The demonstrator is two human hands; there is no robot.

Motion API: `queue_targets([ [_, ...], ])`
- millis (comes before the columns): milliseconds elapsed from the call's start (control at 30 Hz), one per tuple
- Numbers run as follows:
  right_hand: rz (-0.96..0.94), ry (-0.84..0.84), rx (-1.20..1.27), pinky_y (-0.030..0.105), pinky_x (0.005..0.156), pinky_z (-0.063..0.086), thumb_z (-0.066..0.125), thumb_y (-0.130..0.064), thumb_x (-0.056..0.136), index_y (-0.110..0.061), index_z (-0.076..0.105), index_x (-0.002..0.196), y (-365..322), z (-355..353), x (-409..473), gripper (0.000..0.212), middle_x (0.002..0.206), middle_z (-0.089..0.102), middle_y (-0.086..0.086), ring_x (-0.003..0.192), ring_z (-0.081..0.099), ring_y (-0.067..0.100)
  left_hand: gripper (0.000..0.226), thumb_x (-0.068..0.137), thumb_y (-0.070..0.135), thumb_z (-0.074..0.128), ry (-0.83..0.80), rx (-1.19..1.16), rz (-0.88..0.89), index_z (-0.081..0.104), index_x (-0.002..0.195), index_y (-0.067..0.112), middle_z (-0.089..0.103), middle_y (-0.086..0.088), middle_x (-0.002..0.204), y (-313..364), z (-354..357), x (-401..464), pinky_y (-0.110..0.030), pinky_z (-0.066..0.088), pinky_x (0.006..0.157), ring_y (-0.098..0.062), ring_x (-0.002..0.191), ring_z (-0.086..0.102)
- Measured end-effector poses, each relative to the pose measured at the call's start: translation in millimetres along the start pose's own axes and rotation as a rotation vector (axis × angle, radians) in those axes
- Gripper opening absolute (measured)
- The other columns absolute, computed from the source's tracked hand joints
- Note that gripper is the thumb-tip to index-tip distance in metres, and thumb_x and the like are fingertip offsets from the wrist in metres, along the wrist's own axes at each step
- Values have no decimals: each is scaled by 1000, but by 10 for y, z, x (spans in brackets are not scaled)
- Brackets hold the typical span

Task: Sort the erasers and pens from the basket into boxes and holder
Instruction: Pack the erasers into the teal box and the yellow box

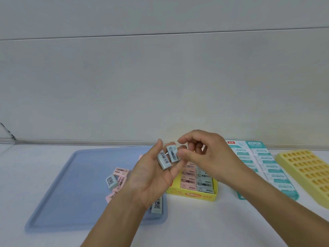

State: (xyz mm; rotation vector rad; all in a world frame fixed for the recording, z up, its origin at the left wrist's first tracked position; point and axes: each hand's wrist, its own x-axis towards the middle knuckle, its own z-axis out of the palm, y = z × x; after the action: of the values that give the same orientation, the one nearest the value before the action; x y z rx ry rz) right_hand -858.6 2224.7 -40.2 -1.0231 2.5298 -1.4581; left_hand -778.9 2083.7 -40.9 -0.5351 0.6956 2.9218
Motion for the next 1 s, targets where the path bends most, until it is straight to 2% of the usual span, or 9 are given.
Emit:
queue_targets([
  [200, 106, 6, -194, 16, 63, 34, 79, -36, 74, -31, 70, 89, -40, 18, 2, 18, 85, 60, -13, 71, 49, -7, 54, 101, 33, 42, -64, 104, 30, 54, 123, -14, 62, -29, 121, -60, 34, 19, -38, 51, 94, -31, 114, 63],
  [333, 218, -28, 123, 9, 57, 42, 80, -20, 75, -20, 73, 83, -144, 19, -16, 10, 69, 64, -13, 58, 54, -3, 55, 103, 35, 35, -122, 218, 54, 59, 121, -11, 64, -22, 122, -108, 88, 28, -33, 47, 101, -27, 117, 62],
  [467, 280, 106, 195, 29, 69, 51, 77, -14, 78, -13, 67, 78, -36, -197, 111, 10, 76, 70, 7, 66, 61, 15, 41, 101, 33, 42, 3, 521, 213, 59, 121, 1, 69, -11, 117, -89, 57, 129, -31, 55, 91, -19, 105, 68],
  [533, 265, 127, 25, 32, 72, 51, 77, -17, 79, -16, 67, 78, 101, -396, 181, 10, 78, 70, 3, 71, 63, 18, 32, 102, 32, 42, 94, 793, 288, 62, 115, 11, 71, -2, 103, -35, -10, 142, -26, 56, 65, -12, 80, 68],
  [600, 271, -17, -160, 30, 73, 52, 76, -19, 80, -19, 69, 79, 212, -464, 183, 7, 78, 70, -3, 76, 65, 16, 26, 102, 28, 42, 136, 910, 296, 63, 110, 14, 62, -4, 86, -7, -49, 144, -23, 38, 49, -10, 56, 48],
  [700, 252, -203, -449, 31, 75, 52, 71, -23, 84, -25, 67, 88, 385, -297, 134, 6, 83, 66, -12, 80, 61, 9, 29, 100, 33, 46, 157, 889, 225, 60, 110, 10, 49, -5, 78, -25, -54, 189, -25, 29, 51, -10, 53, 35],
  [867, 45, -94, -863, 31, 67, 39, 56, -33, 93, -30, 65, 95, 503, -132, 115, 9, 98, 54, -8, 93, 52, 16, 37, 97, 34, 51, 174, 556, 141, 59, 116, 3, 60, -10, 79, -28, -41, 266, -28, 42, 61, -15, 65, 51],
  [933, -65, -67, -1051, 28, 54, 27, 72, -30, 81, -28, 69, 79, 550, -94, 115, 5, 86, 54, -6, 78, 52, 16, 39, 97, 35, 51, 181, 493, 120, 59, 118, 2, 60, -12, 83, -25, -62, 267, -28, 47, 63, -17, 70, 55],
  [1000, -94, -126, -1163, 26, 48, 14, 89, -21, 51, -27, 62, 51, 553, -65, 108, 28, 63, 48, -7, 57, 47, 15, 42, 97, 37, 50, 189, 439, 110, 57, 120, 2, 62, -16, 93, -24, -86, 260, -29, 53, 67, -21, 77, 60],
])
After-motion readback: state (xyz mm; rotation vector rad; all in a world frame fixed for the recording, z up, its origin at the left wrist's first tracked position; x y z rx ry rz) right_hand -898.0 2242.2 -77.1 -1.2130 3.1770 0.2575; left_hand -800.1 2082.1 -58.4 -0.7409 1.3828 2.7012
